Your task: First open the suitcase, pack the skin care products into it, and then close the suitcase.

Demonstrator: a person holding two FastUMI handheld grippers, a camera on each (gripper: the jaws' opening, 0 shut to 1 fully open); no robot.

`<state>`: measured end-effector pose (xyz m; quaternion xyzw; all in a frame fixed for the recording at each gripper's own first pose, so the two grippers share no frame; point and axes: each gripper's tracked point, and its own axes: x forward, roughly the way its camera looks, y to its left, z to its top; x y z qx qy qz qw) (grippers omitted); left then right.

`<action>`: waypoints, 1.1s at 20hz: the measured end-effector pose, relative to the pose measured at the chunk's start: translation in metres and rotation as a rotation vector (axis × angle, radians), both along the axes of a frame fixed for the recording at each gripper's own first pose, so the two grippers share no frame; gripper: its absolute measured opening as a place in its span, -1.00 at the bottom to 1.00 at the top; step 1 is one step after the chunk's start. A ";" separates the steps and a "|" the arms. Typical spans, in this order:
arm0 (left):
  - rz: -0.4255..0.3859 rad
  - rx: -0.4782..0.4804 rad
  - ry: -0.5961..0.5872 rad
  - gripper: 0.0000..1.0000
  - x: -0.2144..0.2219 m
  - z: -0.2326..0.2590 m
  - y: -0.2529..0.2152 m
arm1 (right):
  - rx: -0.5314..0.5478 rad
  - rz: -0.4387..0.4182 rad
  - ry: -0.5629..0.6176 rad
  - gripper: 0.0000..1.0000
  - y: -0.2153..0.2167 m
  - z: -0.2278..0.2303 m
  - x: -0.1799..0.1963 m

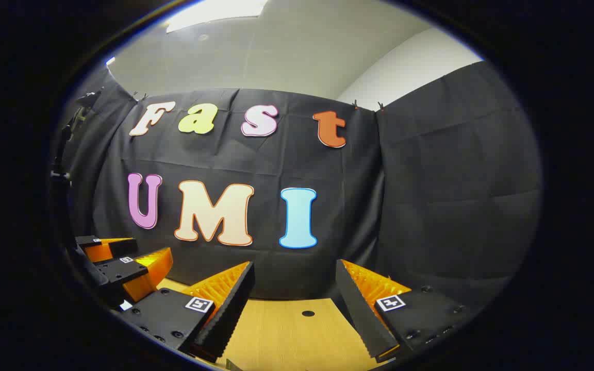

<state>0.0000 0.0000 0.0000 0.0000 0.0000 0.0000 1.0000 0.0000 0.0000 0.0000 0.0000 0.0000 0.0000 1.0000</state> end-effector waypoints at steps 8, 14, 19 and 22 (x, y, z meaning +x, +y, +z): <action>0.005 0.008 -0.022 0.87 -0.004 0.007 -0.007 | -0.023 0.036 0.000 0.96 0.001 -0.003 0.001; 0.046 0.029 -0.025 0.88 -0.014 0.006 -0.006 | -0.058 0.102 -0.063 0.96 0.003 0.005 -0.003; 0.112 0.025 -0.035 0.87 -0.028 0.003 0.011 | -0.018 0.155 -0.109 1.00 0.015 0.011 -0.012; 0.115 0.044 0.019 0.87 -0.029 -0.018 0.028 | -0.010 0.152 -0.103 0.96 0.025 0.008 -0.009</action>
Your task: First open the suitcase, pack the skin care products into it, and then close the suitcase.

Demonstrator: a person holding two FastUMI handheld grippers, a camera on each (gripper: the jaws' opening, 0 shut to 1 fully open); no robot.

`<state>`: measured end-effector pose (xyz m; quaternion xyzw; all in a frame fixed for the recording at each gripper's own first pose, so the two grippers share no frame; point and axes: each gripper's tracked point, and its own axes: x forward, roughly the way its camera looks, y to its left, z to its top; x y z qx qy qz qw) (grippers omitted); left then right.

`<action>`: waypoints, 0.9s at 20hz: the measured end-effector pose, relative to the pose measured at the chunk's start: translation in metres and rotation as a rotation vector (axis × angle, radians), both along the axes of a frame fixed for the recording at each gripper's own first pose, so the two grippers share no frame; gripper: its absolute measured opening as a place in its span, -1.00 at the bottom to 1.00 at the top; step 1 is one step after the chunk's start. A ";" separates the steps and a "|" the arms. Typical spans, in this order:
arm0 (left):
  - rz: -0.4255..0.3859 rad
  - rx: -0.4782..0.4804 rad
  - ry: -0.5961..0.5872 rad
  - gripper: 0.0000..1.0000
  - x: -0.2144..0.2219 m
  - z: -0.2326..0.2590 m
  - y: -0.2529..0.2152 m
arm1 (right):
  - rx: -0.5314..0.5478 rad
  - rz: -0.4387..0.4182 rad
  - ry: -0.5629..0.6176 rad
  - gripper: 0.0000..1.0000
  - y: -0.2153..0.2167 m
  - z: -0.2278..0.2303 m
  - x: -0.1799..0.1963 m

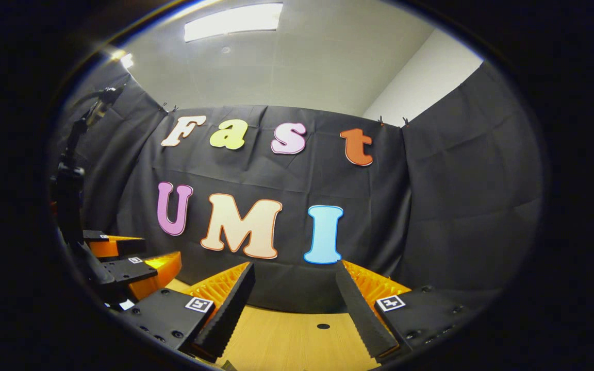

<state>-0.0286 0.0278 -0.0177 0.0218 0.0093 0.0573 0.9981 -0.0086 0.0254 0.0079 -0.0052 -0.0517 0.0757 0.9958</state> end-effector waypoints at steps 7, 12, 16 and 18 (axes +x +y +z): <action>0.014 -0.005 0.286 0.89 -0.001 -0.095 0.050 | 0.004 0.018 0.075 0.96 0.030 -0.022 0.014; 0.022 0.038 0.521 0.89 -0.020 -0.177 0.072 | -0.036 -0.007 0.122 1.00 0.033 -0.037 0.022; 0.022 -0.017 0.691 0.92 -0.031 -0.235 0.078 | -0.059 -0.022 0.173 1.00 0.033 -0.054 0.023; 0.013 -0.057 0.787 0.93 -0.036 -0.257 0.078 | -0.076 -0.028 0.192 0.97 0.033 -0.060 0.022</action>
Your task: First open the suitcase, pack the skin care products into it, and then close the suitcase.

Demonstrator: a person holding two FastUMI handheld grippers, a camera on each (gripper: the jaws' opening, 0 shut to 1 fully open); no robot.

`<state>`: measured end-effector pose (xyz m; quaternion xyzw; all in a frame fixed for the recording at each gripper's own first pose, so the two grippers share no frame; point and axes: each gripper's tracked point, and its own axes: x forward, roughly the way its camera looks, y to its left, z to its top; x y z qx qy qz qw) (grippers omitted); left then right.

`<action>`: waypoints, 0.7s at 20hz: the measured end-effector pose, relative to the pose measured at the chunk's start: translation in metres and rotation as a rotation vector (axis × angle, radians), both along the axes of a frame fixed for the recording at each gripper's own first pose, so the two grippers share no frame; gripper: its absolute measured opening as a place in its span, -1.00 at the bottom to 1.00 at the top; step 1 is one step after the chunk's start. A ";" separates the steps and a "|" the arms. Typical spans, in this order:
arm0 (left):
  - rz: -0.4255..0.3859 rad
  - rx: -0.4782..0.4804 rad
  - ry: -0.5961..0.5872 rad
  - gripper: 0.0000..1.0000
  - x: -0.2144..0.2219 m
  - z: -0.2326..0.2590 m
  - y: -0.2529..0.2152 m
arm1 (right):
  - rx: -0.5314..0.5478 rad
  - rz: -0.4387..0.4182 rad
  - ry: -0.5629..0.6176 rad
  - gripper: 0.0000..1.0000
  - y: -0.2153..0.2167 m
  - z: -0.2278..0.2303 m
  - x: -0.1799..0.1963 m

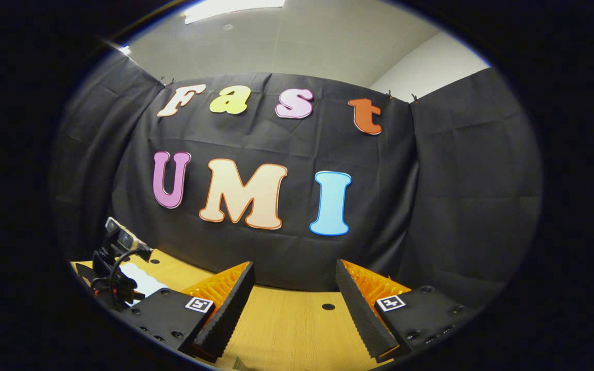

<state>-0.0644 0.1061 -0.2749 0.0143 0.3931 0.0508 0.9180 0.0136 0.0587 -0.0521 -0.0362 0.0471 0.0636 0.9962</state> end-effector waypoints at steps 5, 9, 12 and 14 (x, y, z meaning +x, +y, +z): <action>-0.001 -0.091 0.177 0.91 -0.006 -0.040 -0.005 | -0.041 -0.017 0.004 0.97 -0.001 -0.004 0.000; 0.005 -0.128 0.260 0.84 -0.002 -0.063 -0.007 | -0.056 -0.027 0.008 0.97 -0.002 -0.008 0.002; 0.000 -0.135 0.309 0.77 0.002 -0.077 -0.012 | -0.057 -0.039 0.014 0.97 -0.006 -0.011 0.004; 0.004 -0.145 0.324 0.70 0.004 -0.085 -0.014 | -0.061 -0.050 0.015 0.97 -0.010 -0.011 0.004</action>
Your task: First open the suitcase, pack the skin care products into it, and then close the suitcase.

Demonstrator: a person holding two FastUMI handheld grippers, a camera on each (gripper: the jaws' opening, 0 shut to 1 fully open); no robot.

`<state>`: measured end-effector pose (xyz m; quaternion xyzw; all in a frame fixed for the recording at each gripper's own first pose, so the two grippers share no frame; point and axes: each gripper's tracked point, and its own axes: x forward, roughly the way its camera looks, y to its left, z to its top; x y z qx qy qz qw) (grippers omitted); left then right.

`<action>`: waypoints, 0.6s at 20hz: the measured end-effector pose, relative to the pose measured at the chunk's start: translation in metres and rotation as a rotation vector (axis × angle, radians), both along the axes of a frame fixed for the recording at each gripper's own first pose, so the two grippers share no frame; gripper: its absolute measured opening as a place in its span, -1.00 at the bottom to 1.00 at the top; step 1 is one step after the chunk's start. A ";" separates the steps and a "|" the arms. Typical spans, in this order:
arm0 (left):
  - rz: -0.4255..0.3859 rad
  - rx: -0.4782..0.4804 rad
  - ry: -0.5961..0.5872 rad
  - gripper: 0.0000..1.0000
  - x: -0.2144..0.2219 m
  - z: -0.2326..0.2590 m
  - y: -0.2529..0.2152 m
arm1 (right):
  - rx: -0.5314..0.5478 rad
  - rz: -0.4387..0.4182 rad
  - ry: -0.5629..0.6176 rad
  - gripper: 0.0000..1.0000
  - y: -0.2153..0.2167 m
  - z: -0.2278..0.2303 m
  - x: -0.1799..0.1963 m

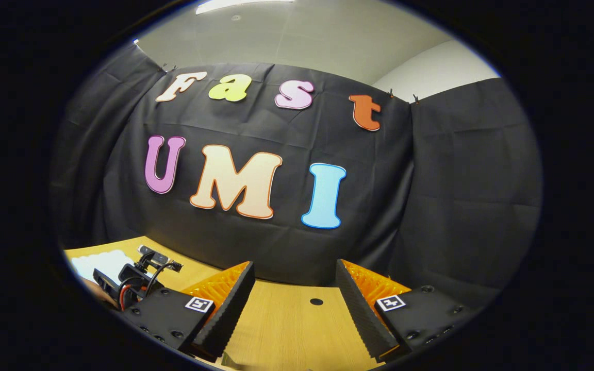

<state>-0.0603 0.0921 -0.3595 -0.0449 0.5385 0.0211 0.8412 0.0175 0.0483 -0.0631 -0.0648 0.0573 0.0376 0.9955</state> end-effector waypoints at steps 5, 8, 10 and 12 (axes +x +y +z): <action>-0.013 0.003 0.019 0.07 -0.001 -0.004 0.010 | -0.005 -0.019 -0.009 0.97 -0.008 0.000 0.000; -0.022 -0.033 0.023 -0.68 -0.002 0.000 0.013 | 0.015 -0.015 -0.014 0.96 -0.006 0.001 -0.001; -0.028 -0.051 0.024 -0.80 -0.002 0.003 0.013 | 0.016 -0.006 -0.027 0.96 -0.005 0.003 -0.003; -0.008 -0.040 0.023 -0.87 -0.003 0.009 0.014 | 0.015 0.013 -0.034 0.96 -0.002 0.003 -0.005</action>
